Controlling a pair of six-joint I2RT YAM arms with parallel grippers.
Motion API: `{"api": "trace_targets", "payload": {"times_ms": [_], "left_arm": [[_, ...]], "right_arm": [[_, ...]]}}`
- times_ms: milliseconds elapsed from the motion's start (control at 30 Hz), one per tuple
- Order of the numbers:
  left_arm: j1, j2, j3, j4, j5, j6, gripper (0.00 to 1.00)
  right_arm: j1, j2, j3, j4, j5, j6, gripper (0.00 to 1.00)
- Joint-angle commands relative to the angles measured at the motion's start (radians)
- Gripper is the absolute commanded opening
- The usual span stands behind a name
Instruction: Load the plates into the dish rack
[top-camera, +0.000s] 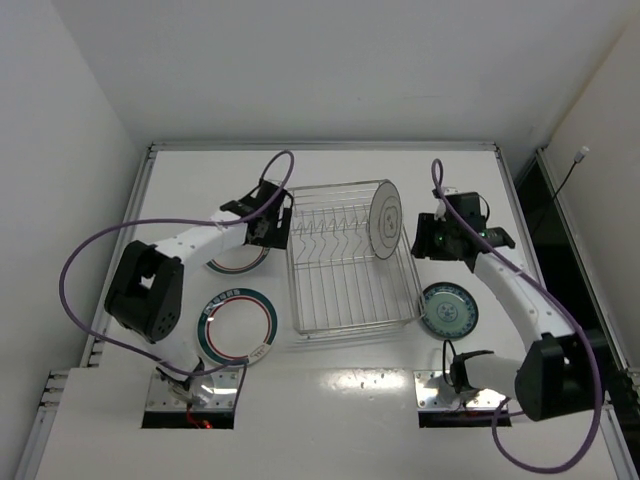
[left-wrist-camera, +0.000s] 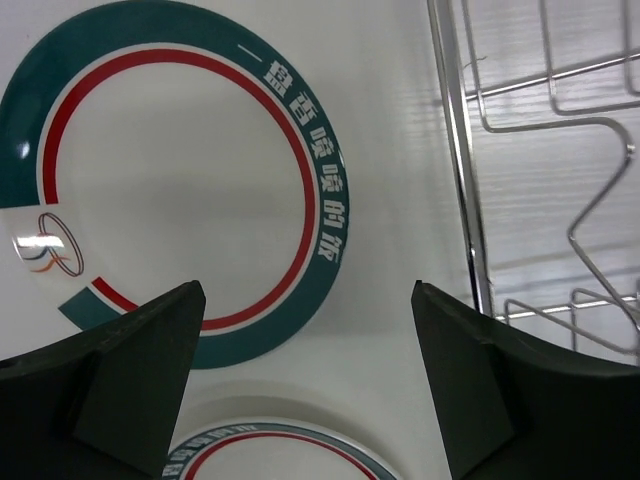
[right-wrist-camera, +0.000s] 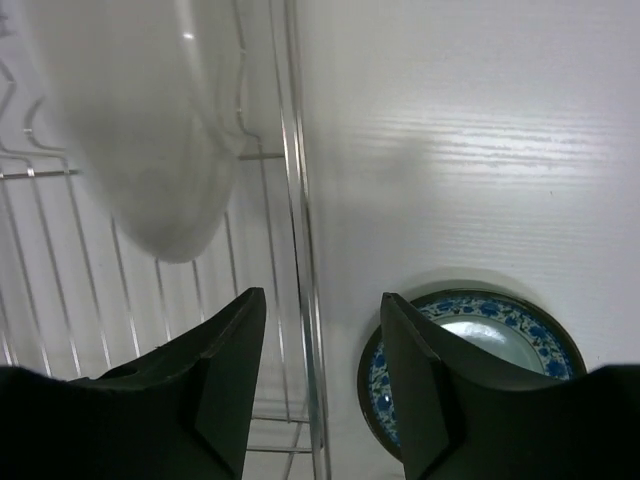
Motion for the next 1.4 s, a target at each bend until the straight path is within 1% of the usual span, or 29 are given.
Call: {"api": "trace_targets", "payload": {"times_ms": [0, 100, 167, 267, 367, 467, 500, 567, 600, 633, 667, 867, 1000, 1100, 1167, 1367], "left_arm": [[-0.011, -0.160, -0.013, 0.086, 0.043, -0.048, 0.84], [-0.002, -0.242, -0.062, 0.163, 0.103, -0.048, 0.93], [0.008, -0.287, -0.104, 0.201, 0.137, -0.048, 0.95], [0.018, -0.271, -0.113, 0.215, 0.174, -0.039, 0.95], [0.018, -0.253, -0.113, 0.205, 0.209, -0.028, 0.95], [0.018, -0.212, -0.092, 0.205, 0.244, -0.028, 0.95], [0.018, -0.199, -0.078, 0.205, 0.256, -0.019, 0.95], [0.018, -0.179, -0.066, 0.195, 0.257, -0.019, 0.95], [0.018, -0.170, -0.066, 0.195, 0.257, -0.019, 0.95], [0.018, -0.170, -0.066, 0.186, 0.257, -0.019, 0.95], [0.018, -0.170, -0.066, 0.186, 0.244, -0.019, 0.95], [0.018, -0.170, -0.047, 0.157, 0.151, -0.019, 0.95], [0.018, -0.181, -0.047, 0.148, 0.102, -0.028, 0.95], [0.018, -0.181, -0.047, 0.136, 0.073, -0.028, 0.95], [0.018, -0.181, -0.038, 0.136, 0.072, -0.028, 0.95], [0.018, -0.181, -0.038, 0.126, 0.054, -0.028, 0.95]], "right_arm": [[0.004, -0.087, 0.038, 0.020, -0.016, -0.002, 0.47], [0.004, -0.067, 0.001, 0.044, -0.077, -0.002, 0.47], [0.017, -0.023, -0.040, 0.075, -0.111, -0.011, 0.47], [0.003, 0.063, -0.054, 0.096, -0.154, -0.022, 0.43], [0.003, 0.088, -0.054, 0.108, -0.163, -0.022, 0.43], [0.014, 0.128, -0.045, 0.109, -0.173, -0.032, 0.35], [0.014, 0.152, -0.036, 0.109, -0.173, -0.042, 0.27], [0.014, 0.163, -0.025, 0.099, -0.173, -0.042, 0.16], [0.014, 0.174, -0.025, 0.099, -0.160, -0.042, 0.06], [0.014, 0.174, -0.016, 0.099, -0.148, -0.031, 0.02], [0.014, 0.174, -0.016, 0.090, -0.116, -0.031, 0.00], [0.014, 0.183, 0.036, 0.081, -0.024, 0.039, 0.00], [0.014, 0.249, 0.145, 0.072, -0.012, 0.070, 0.00], [0.014, 0.333, 0.214, 0.072, 0.007, 0.090, 0.00], [0.014, 0.362, 0.253, 0.072, 0.007, 0.102, 0.00], [0.014, 0.441, 0.303, 0.092, 0.016, 0.150, 0.00]]}}
